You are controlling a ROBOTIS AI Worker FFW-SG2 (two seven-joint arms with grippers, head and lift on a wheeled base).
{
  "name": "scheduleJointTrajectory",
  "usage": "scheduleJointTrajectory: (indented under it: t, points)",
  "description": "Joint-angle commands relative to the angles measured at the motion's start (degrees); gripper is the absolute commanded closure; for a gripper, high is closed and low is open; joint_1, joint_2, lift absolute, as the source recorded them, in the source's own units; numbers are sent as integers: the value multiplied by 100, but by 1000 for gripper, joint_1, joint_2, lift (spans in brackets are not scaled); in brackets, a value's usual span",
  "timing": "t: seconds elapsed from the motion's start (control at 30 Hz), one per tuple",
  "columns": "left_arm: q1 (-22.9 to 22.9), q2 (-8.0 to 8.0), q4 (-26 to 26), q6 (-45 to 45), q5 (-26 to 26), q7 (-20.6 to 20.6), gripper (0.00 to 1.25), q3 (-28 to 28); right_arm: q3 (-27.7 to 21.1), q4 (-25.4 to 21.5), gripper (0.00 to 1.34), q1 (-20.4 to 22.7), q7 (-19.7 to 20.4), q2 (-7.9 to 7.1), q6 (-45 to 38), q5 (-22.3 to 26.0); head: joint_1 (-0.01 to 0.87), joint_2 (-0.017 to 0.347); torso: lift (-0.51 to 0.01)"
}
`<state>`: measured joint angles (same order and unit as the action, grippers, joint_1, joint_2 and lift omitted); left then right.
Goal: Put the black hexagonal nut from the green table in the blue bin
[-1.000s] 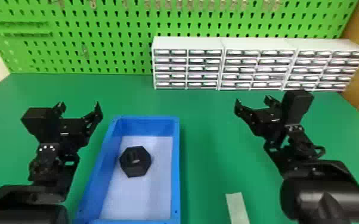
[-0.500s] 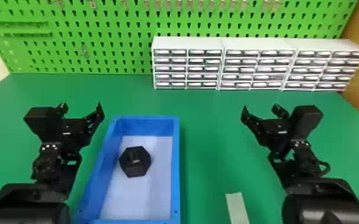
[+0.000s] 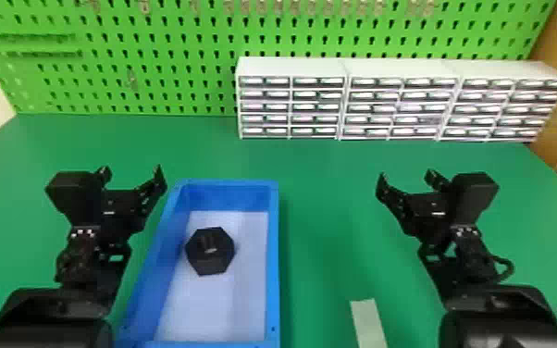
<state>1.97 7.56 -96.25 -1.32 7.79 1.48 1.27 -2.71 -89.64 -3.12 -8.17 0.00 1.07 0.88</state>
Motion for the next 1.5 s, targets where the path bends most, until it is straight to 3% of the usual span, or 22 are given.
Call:
scheduleJointTrajectory:
  t: [0.0, 1.47]
  points:
    - [-4, 0, 1, 0, -6, 1, 302, -74, -28, 17, 297, 31, 0, 5, 25, 17, 686, 52, -97]
    - [-21, 9, -8, 9, -85, -8, 302, -180, -274, 25, 297, 127, 9, 5, 25, -79, 686, 52, -97]
